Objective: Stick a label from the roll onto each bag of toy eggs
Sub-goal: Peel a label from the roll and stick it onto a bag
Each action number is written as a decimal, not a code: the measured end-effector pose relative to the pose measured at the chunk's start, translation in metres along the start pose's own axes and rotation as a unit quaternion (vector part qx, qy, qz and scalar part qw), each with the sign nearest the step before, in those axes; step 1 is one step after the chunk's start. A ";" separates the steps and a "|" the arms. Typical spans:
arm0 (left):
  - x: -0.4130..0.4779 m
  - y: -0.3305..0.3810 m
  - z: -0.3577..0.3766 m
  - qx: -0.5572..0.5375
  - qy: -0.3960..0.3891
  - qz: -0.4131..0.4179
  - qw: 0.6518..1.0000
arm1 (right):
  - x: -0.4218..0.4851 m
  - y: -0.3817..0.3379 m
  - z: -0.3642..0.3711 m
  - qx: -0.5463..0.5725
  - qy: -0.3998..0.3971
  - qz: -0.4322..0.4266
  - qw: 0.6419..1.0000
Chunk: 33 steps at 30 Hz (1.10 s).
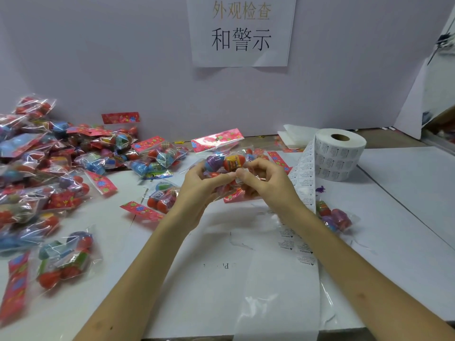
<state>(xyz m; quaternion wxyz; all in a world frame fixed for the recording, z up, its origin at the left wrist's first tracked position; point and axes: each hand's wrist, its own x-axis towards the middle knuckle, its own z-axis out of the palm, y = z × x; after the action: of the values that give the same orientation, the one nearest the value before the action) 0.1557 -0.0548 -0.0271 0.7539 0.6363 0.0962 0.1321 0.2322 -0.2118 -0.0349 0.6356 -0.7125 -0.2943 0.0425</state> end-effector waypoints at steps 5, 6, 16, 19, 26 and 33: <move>0.002 0.000 -0.001 -0.003 -0.006 -0.017 1.000 | 0.003 -0.002 -0.004 0.076 -0.039 0.038 0.996; 0.003 0.000 -0.001 -0.002 -0.005 -0.019 1.000 | 0.004 -0.002 -0.004 0.075 -0.040 0.039 0.996; 0.003 0.000 0.000 0.025 0.010 -0.020 0.999 | 0.004 0.005 -0.003 0.017 -0.036 0.015 0.999; 0.003 0.001 -0.002 -0.018 -0.007 -0.028 0.999 | 0.004 0.001 -0.005 0.077 -0.049 0.030 0.995; 0.003 -0.003 -0.002 -0.046 -0.020 -0.019 0.999 | 0.002 -0.001 -0.003 0.050 -0.031 0.006 0.998; 0.000 -0.003 0.000 -0.081 -0.024 0.024 0.996 | 0.000 -0.002 -0.003 0.029 -0.020 -0.032 0.999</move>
<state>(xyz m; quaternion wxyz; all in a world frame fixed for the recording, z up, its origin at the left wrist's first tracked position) 0.1561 -0.0556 -0.0302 0.8014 0.5787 0.0518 0.1421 0.2329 -0.2142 -0.0319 0.6513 -0.6829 -0.3278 0.0449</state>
